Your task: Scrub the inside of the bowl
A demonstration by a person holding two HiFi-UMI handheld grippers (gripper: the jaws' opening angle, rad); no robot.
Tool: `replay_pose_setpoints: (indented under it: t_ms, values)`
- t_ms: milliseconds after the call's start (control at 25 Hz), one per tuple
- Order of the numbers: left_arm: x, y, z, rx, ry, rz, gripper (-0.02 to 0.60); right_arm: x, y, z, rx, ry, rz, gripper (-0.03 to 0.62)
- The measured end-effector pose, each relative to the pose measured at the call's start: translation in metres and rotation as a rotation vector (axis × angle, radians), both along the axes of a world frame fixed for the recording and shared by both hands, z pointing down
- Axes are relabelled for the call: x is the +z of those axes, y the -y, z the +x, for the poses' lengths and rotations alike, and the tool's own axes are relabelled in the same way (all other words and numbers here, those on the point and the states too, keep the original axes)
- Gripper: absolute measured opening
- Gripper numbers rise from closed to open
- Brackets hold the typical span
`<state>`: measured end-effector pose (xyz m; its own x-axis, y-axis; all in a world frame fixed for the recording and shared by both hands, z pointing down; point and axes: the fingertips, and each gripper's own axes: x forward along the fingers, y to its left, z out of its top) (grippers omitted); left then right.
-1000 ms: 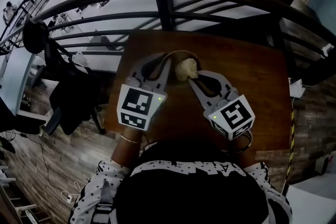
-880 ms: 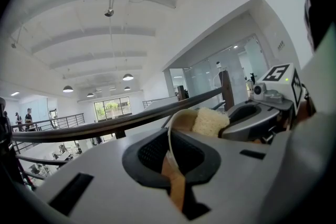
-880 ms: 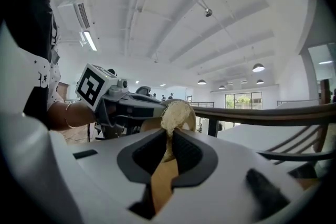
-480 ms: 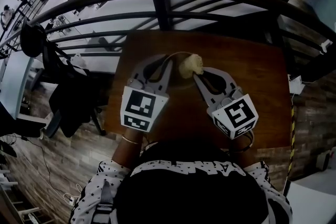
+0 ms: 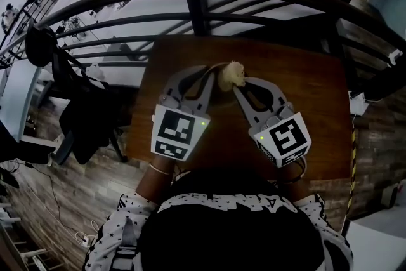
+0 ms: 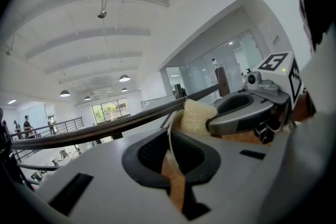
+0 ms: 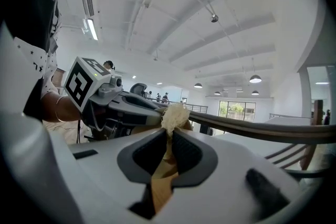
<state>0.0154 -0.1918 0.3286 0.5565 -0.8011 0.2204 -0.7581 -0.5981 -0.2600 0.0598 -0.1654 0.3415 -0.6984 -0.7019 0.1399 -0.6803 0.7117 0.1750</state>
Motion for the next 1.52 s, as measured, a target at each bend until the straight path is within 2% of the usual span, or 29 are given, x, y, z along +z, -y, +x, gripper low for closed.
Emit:
replay_pose_setpoints:
  t_ms: [440, 720, 920, 1200, 1520]
  values:
    - [0.004, -0.005, 0.010, 0.024, 0.000, -0.009, 0.023, -0.006, -0.009, -0.022, -0.063, 0.014, 0.025, 0.046]
    - [0.003, -0.004, 0.008, 0.018, -0.012, -0.010, 0.023, -0.011, -0.010, -0.025, -0.026, 0.064, 0.056, 0.049]
    - [0.004, -0.004, 0.011, 0.011, 0.000, -0.002, 0.023, -0.005, -0.010, -0.022, -0.001, 0.108, 0.009, 0.049]
    - [0.004, -0.005, 0.014, 0.004, 0.035, 0.028, 0.023, -0.005, -0.009, -0.019, 0.022, 0.166, -0.005, 0.049]
    - [0.001, -0.007, 0.019, -0.011, 0.090, 0.088, 0.023, -0.008, -0.001, -0.012, 0.084, 0.342, -0.051, 0.049]
